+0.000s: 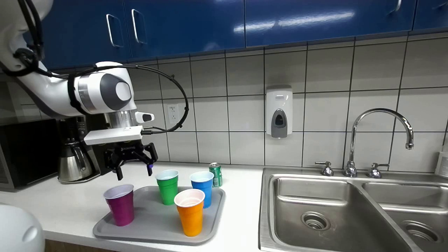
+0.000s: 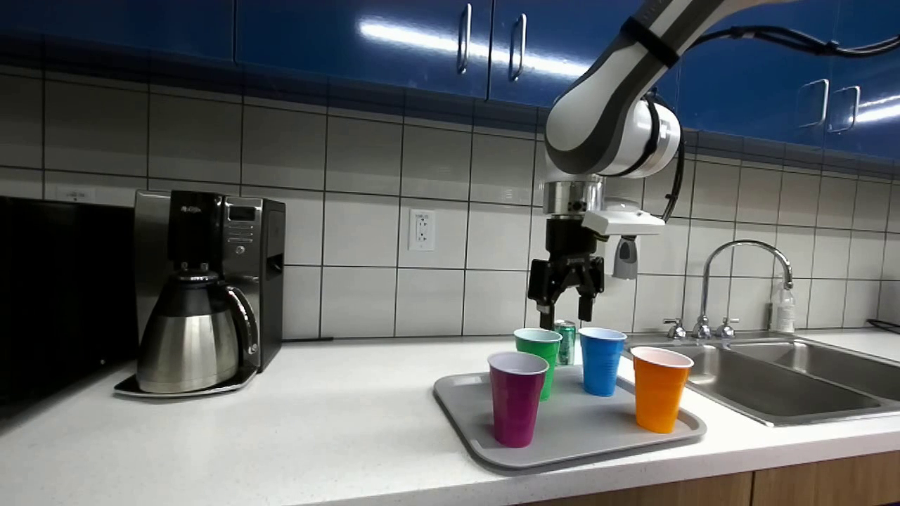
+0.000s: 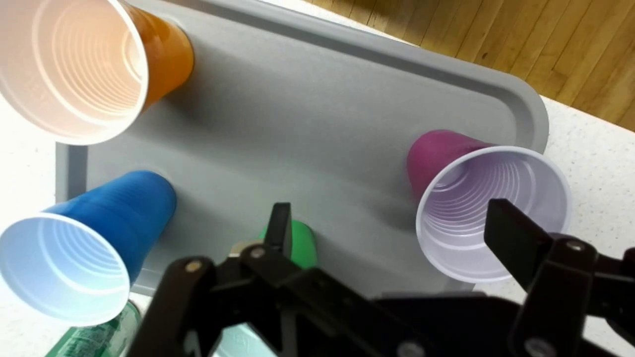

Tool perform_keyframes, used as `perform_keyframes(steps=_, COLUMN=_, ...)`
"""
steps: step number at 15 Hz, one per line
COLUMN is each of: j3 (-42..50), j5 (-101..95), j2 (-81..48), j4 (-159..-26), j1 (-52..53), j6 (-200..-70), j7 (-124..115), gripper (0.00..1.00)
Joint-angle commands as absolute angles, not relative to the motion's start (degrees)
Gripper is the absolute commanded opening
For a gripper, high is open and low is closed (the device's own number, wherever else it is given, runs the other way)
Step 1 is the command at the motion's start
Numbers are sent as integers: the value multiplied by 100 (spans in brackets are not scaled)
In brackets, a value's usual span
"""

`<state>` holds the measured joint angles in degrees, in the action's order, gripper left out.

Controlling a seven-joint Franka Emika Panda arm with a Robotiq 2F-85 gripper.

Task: Put the cups on the tray

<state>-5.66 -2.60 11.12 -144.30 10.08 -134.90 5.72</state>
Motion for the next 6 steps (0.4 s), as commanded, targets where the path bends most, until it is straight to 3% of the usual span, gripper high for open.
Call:
perform_keyframes(steps=1, j3=-609, j5=-242, j2=1114, j4=-14425, j1=943, j6=-13421, j7=588, gripper=100)
perform_keyframes(steps=6, j3=-593, j5=-241, j2=1114, j4=-14426, j1=938, j6=-13360, j7=590, gripper=100)
